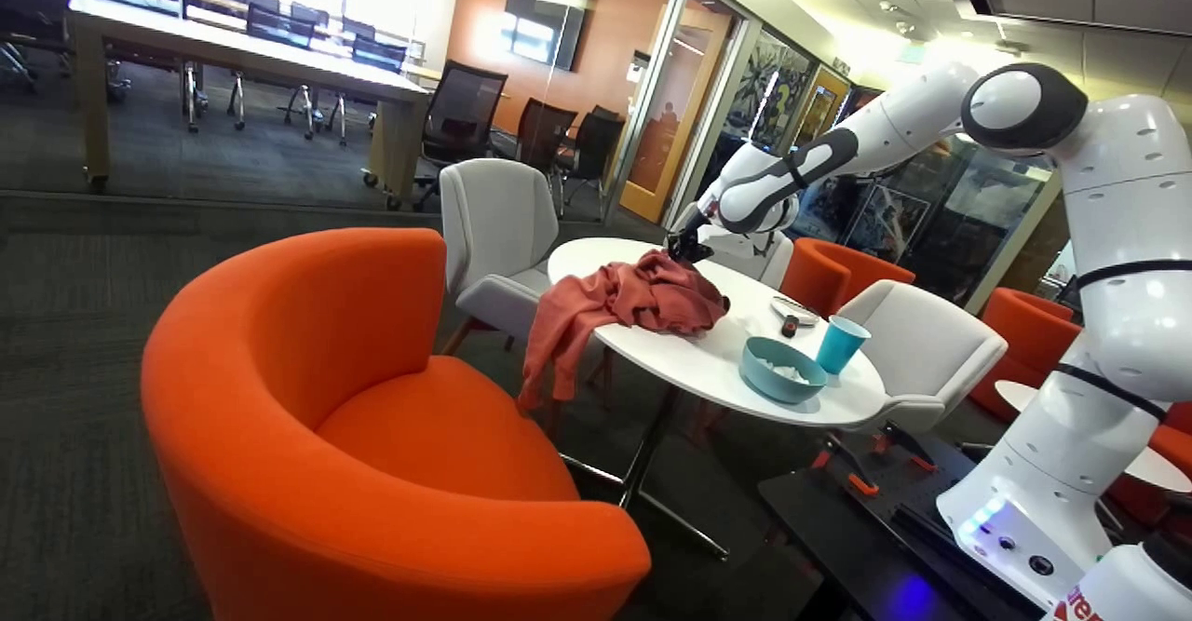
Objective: Shift the garment to the left then use the spoon to stir the contents of the bowl
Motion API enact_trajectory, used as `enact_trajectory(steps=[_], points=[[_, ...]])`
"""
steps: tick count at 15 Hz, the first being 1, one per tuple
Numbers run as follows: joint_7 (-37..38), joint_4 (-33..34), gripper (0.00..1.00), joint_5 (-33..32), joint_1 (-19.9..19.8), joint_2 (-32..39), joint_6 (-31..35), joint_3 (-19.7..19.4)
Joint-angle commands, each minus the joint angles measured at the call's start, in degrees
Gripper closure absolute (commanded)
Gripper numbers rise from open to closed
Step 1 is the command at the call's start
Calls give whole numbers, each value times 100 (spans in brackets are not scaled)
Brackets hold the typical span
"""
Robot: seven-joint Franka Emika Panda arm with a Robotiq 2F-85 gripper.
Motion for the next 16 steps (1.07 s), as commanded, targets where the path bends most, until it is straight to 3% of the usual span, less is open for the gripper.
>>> enact_trajectory(steps=[1,9,16], points=[[591,664,97,-7,240,379,11,-620],[1962,2373,97,46,177,1599,-445,-1746],[2917,3550,97,-68,-361,2130,-1147,-2142]])
